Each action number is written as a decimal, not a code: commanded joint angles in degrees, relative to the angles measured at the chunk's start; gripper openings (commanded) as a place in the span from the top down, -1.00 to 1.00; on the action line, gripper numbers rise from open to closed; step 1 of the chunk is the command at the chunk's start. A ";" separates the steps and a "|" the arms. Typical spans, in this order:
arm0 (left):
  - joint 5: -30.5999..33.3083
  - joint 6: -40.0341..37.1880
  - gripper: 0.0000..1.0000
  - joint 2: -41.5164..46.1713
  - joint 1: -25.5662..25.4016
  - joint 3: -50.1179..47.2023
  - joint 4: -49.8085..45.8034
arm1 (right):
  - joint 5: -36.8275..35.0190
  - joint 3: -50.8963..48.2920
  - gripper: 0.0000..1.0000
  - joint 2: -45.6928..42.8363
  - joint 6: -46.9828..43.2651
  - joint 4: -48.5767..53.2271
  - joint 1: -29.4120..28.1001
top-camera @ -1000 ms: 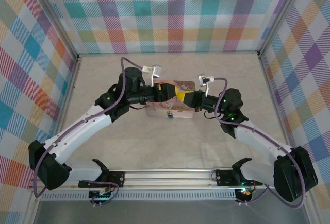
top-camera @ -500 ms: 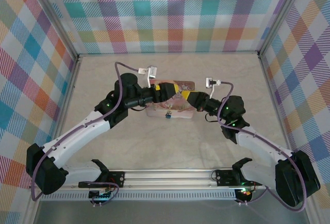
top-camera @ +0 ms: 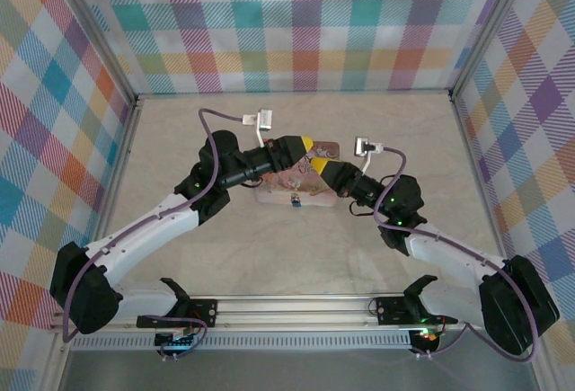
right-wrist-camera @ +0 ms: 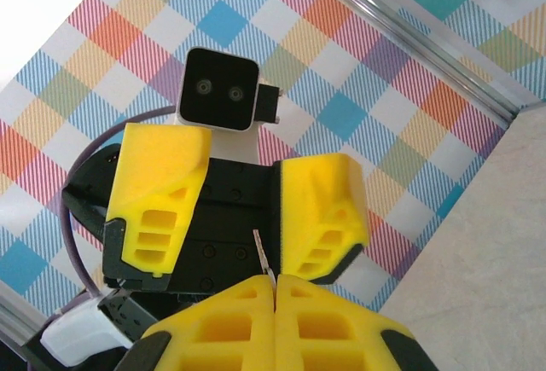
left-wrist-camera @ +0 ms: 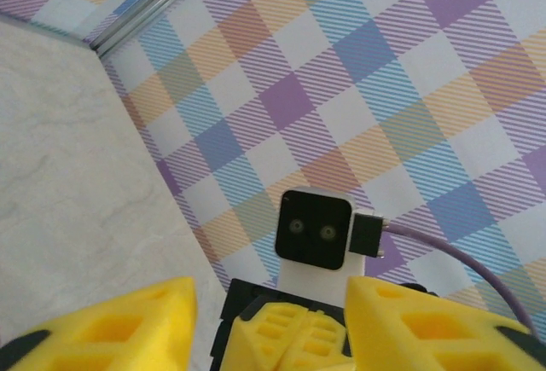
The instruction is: Unlock a padlock with a key
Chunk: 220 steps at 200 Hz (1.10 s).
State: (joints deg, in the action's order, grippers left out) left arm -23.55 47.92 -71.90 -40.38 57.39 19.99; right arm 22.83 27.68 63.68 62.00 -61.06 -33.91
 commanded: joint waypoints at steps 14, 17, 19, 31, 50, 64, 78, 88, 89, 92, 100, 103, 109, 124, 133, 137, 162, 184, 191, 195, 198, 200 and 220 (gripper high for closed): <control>-1.05 -0.24 0.27 0.37 -0.83 -0.33 2.96 | -3.37 -0.95 1.00 1.00 0.76 -5.24 -0.71; -1.04 -0.26 0.28 0.40 -0.84 -0.42 2.83 | -3.54 -1.03 1.00 1.08 0.80 -5.32 -0.72; -0.96 -0.28 0.28 0.50 -0.84 -0.41 2.79 | -3.66 -1.04 1.00 1.09 0.83 -5.41 -0.72; -1.18 -0.37 0.31 0.61 -0.82 -0.42 2.69 | -4.36 -1.34 1.00 1.28 0.93 -5.97 -0.80; -1.80 -0.45 0.37 0.33 -1.01 -0.15 2.47 | -4.29 -0.99 1.00 1.36 0.88 -6.09 -0.81; -2.03 -0.38 0.37 0.18 -1.08 -0.05 2.13 | -4.42 -0.96 1.00 1.49 0.84 -6.25 -0.88; -1.94 -0.55 0.32 0.01 -1.08 -0.02 1.72 | -4.24 -1.01 1.00 1.60 0.76 -6.65 -0.98; -2.09 -0.63 0.32 -0.23 -1.17 -0.10 1.72 | -4.27 -0.98 1.00 1.62 0.84 -6.86 -1.07; -2.10 -0.59 0.32 -0.20 -1.18 -0.09 1.68 | -4.28 -0.97 1.00 1.62 0.84 -6.87 -1.07; -2.11 -0.61 0.33 -0.18 -1.19 -0.09 1.67 | -4.21 -0.96 1.00 1.67 0.77 -6.95 -1.05; -2.02 -0.62 0.35 -0.30 -1.19 -0.15 1.63 | -4.11 -0.80 1.00 1.71 0.70 -6.76 -1.15; -1.95 -0.70 0.35 -0.28 -1.19 -0.12 1.63 | -4.03 -0.79 1.00 1.71 0.67 -6.67 -1.13; -1.94 -0.69 0.35 -0.35 -1.21 -0.07 1.63 | -3.94 -0.72 1.00 1.80 0.67 -6.54 -1.16; -1.88 -0.76 0.48 -0.45 -1.27 0.04 1.57 | -4.02 -0.77 1.00 2.06 0.74 -6.62 -1.24; -1.92 -0.77 0.57 -0.52 -1.28 0.16 1.63 | -4.11 -0.80 1.00 2.23 0.84 -6.70 -1.24; -1.94 -0.79 0.61 -0.52 -1.27 0.15 1.59 | -4.11 -0.80 1.00 2.36 0.84 -6.83 -1.33; -1.94 -1.21 0.79 -0.56 -1.32 0.53 0.70 | -4.02 -0.79 1.00 3.01 1.10 -7.49 -1.37; -1.85 -1.72 0.97 -0.38 -1.42 0.64 0.02 | -3.93 -0.62 1.00 3.29 1.11 -7.60 -1.42; -1.64 -2.00 1.00 -0.31 -1.40 0.77 -0.40 | -3.89 -0.61 1.00 3.39 1.11 -7.45 -1.42; -1.48 -2.11 1.00 -0.16 -1.45 0.79 -0.66 | -3.85 -0.61 1.00 3.34 1.03 -7.35 -1.46; -1.50 -2.33 1.00 -0.05 -1.45 0.87 -0.92 | -3.77 -0.62 1.00 3.30 0.94 -7.18 -1.43; -1.39 -2.51 1.00 -0.01 -1.46 0.95 -1.14 | -3.76 -0.61 1.00 3.29 0.94 -7.04 -1.42; -0.40 -4.38 1.00 0.50 -1.43 2.00 -4.63 | -4.10 -0.78 0.64 2.16 0.03 -3.66 -1.44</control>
State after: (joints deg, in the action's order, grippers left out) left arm -23.38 46.39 -72.58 -40.77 57.39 18.74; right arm 19.07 26.83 66.46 62.70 -66.24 -34.87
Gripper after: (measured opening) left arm 0.050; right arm 0.071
